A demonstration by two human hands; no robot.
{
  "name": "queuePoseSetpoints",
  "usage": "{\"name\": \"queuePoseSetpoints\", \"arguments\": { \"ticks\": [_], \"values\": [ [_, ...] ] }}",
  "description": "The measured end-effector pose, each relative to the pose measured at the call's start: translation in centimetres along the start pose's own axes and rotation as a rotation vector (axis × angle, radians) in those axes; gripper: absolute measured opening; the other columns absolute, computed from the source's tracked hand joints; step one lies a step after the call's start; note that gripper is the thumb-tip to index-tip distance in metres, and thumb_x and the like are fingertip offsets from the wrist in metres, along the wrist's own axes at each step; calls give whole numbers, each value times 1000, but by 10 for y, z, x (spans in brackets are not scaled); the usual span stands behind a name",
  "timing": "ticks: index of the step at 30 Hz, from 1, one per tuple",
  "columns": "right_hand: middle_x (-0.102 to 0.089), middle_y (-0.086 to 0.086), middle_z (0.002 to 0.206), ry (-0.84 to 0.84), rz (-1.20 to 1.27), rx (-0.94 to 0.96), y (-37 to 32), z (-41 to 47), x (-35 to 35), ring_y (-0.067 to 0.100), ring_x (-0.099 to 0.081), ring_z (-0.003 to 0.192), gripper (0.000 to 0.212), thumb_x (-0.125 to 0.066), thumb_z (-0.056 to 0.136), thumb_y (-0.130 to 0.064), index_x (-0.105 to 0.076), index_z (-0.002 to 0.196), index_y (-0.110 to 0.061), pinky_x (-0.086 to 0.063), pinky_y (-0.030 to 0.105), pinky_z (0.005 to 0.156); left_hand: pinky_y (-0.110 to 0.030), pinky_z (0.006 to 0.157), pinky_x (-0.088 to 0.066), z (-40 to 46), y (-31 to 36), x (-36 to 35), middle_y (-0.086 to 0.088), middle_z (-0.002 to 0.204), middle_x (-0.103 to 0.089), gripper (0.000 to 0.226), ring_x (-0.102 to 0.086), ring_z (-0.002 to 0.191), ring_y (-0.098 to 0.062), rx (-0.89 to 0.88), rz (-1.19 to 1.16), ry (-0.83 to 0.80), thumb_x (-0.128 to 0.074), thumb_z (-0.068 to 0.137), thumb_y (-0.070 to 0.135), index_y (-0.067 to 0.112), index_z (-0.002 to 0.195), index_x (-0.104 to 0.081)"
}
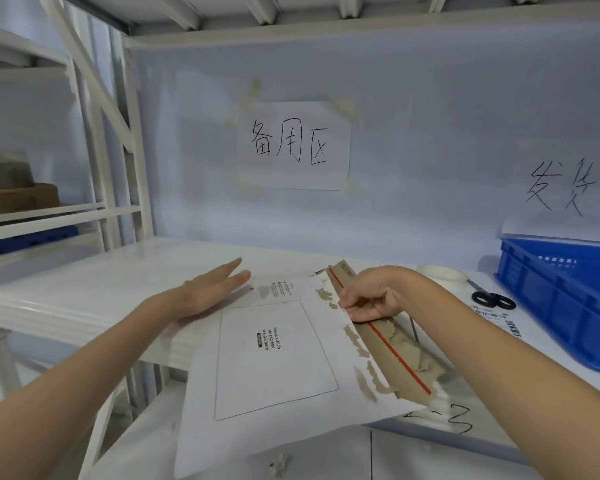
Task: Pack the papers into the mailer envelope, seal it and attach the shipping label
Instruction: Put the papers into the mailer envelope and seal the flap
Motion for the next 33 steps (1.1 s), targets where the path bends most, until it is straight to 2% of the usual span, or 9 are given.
{"name": "queuePoseSetpoints", "arguments": {
  "ticks": [3, 7, 9, 12, 16, 23, 27, 31, 33],
  "values": [
    [-65, 11, 87, 16, 59, 25, 5, 0, 9, 17, -66, 71, 13, -55, 92, 9, -60, 96, -3, -57, 24, 47, -53, 120, -1, -5, 10, -11, 7, 167, 5, 83, -5, 154, -21, 4, 93, 44, -15, 84, 84, 45, 155, 2],
    [-67, 12, 90, 45, 166, 72, 10, -3, 25, 18, -67, 73, 18, -51, 94, 10, -60, 101, -3, -59, 24, 50, -36, 117, -11, 0, 28, -15, 2, 167, 0, 83, -6, 153, -15, -115, -213, 176, -37, 91, 72, 36, 157, -2],
    [-70, 14, 100, 48, 199, 106, 13, -2, 31, 19, -68, 79, 25, -49, 94, 12, -60, 113, 0, -61, 27, 61, -28, 111, -16, 1, 41, -15, 0, 166, -6, 79, -12, 151, -14, -171, -372, 261, -50, 97, 53, 30, 158, -5],
    [-68, 20, 118, 41, 237, 147, 16, -4, 40, 22, -69, 85, 35, -47, 92, 15, -60, 123, 5, -60, 29, 72, -24, 102, -23, 3, 57, -19, -6, 164, -12, 84, -20, 148, -16, -151, -616, 346, -61, 97, 35, 32, 158, -4],
    [-69, 21, 116, -22, 317, 161, 22, -13, 46, 22, -73, 76, 33, -45, 93, 15, -62, 120, 5, -61, 29, 69, -27, 96, -31, 9, 63, -28, -12, 160, -27, 84, -32, 145, -18, -99, -772, 351, -66, 93, 38, 35, 156, -12],
    [-72, 19, 107, -159, 386, 145, 24, -14, 40, 23, -76, 77, 33, -48, 93, 13, -65, 118, -1, -60, 30, 74, -16, 93, -29, 9, 74, -29, -9, 162, -24, 82, -26, 148, -12, -171, -719, 287, -68, 92, 33, 33, 156, -17],
    [-74, 19, 99, -136, 362, 138, 28, -12, 41, 22, -76, 76, 28, -46, 95, 10, -64, 117, 5, -61, 29, 71, -19, 99, -25, 11, 74, -32, -7, 162, -25, 84, -30, 136, 2, -196, -597, 240, -67, 92, 38, 30, 157, -15],
    [-74, 19, 80, 85, 221, 204, 26, -24, 53, 20, -74, 63, 17, -49, 97, 1, -62, 107, 7, -60, 27, 56, -35, 115, -20, 22, 72, -32, -5, 165, -16, 93, -15, 151, -21, -178, -301, 233, -65, 84, 60, 27, 157, -18],
    [-71, 25, 88, 242, 152, 275, 24, -30, 66, 24, -73, 66, 14, -53, 95, 0, -62, 104, 6, -61, 29, 57, -46, 120, -17, 23, 77, -35, -4, 167, -7, 95, -11, 151, -31, -159, -61, 227, -57, 76, 75, 33, 155, -23]
  ]
}}
Point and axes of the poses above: each hand's wrist, its own z-axis towards the middle knuckle, its own x-axis out of the back of the hand, y = z × x, the point moved 4 cm from there along z, towards the middle knuckle
